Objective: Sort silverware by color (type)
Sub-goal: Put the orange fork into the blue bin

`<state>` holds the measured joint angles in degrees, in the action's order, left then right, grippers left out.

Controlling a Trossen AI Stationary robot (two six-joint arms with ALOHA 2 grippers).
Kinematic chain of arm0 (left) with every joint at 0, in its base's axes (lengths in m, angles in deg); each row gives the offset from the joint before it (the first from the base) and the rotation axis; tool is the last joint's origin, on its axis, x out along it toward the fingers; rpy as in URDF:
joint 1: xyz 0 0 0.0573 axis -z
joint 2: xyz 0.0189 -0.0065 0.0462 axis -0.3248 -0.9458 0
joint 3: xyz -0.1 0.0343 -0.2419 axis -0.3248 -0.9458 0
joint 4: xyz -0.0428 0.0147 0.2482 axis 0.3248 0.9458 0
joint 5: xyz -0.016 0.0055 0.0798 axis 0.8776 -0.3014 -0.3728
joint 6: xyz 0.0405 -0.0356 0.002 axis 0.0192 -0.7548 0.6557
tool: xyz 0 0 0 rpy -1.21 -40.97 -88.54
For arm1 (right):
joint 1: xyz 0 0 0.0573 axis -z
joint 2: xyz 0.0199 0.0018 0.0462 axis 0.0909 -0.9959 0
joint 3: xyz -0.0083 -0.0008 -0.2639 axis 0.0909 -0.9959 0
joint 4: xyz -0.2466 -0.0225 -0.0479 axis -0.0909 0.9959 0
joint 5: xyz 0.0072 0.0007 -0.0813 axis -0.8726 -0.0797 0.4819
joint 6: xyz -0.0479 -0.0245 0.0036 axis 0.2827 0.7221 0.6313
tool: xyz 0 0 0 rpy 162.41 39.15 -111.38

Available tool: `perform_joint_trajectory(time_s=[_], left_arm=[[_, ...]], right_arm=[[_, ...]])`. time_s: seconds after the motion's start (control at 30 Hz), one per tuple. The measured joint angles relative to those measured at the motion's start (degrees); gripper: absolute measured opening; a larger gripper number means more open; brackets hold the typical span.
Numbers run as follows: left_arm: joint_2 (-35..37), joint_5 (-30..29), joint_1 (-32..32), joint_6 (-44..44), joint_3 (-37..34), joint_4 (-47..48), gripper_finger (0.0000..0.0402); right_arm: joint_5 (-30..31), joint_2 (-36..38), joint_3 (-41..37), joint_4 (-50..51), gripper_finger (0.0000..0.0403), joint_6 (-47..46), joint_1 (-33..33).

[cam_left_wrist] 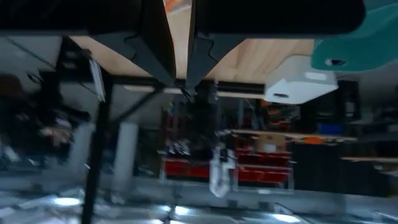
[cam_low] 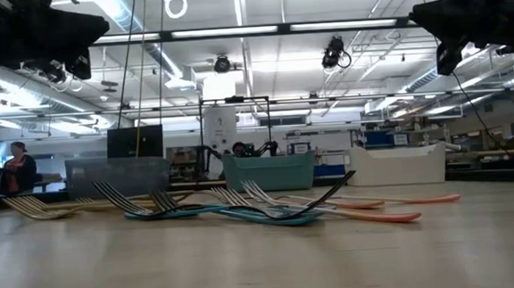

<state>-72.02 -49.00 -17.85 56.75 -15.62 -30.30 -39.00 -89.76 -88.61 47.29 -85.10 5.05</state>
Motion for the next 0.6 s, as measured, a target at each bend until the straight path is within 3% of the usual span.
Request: perform_joint_trajectory(time_s=[0.3, 0.6], left_arm=[[0.0, -9.2, 0.0, -3.4, 0.0, -2.1, 0.005], [0.0, -9.8, 0.0, -4.4, 0.0, -2.1, 0.005]], right_arm=[[4.5, -5.1, 0.0, -3.3, 0.005, -1.1, 0.0], [8.6, -11.1, 0.0, -16.6, 0.005, 2.6, 0.0]])
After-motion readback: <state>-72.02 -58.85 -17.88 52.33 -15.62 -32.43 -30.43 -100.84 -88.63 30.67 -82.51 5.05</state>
